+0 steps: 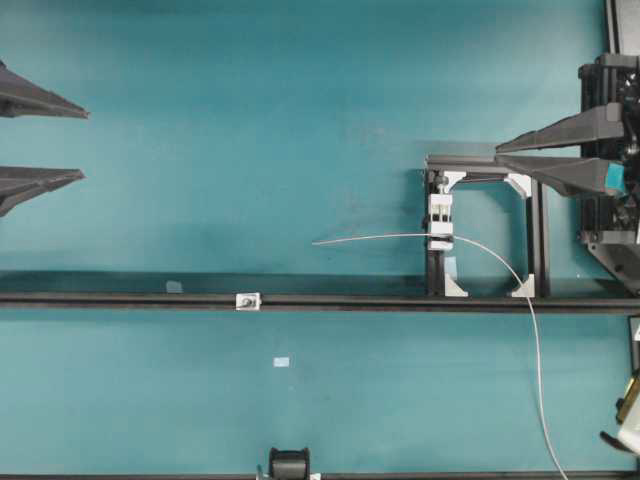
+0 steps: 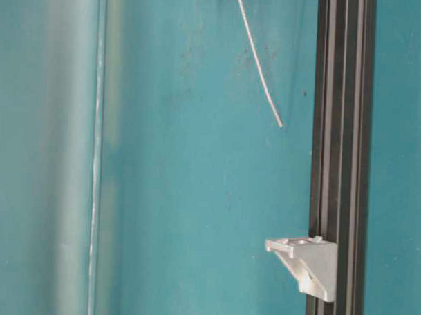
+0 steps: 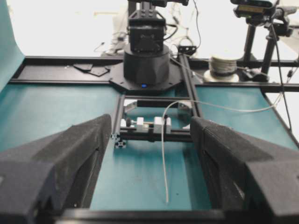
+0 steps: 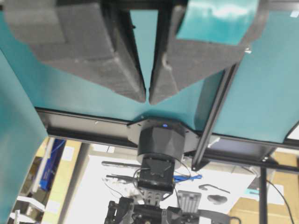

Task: Insert the wire into the hole on the left side and pull it with the left arm.
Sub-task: 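Move the right gripper down over the white wire near the frame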

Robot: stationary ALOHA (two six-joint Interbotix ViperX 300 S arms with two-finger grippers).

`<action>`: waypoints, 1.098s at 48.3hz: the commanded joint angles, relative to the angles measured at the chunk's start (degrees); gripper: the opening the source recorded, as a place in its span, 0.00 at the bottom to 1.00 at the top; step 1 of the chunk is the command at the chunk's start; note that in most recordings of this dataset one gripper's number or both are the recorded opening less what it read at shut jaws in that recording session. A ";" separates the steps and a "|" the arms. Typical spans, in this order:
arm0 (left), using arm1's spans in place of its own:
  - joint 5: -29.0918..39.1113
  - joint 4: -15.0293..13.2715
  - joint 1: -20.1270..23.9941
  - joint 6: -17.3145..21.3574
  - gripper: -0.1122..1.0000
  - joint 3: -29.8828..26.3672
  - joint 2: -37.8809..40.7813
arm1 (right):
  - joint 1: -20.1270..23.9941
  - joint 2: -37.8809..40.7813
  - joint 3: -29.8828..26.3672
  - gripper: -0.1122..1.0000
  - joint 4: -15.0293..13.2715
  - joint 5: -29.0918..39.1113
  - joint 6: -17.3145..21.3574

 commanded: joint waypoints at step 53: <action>-8.00 -2.02 -0.35 -0.26 0.93 5.10 13.36 | 0.18 13.62 3.96 0.74 0.00 -4.92 8.44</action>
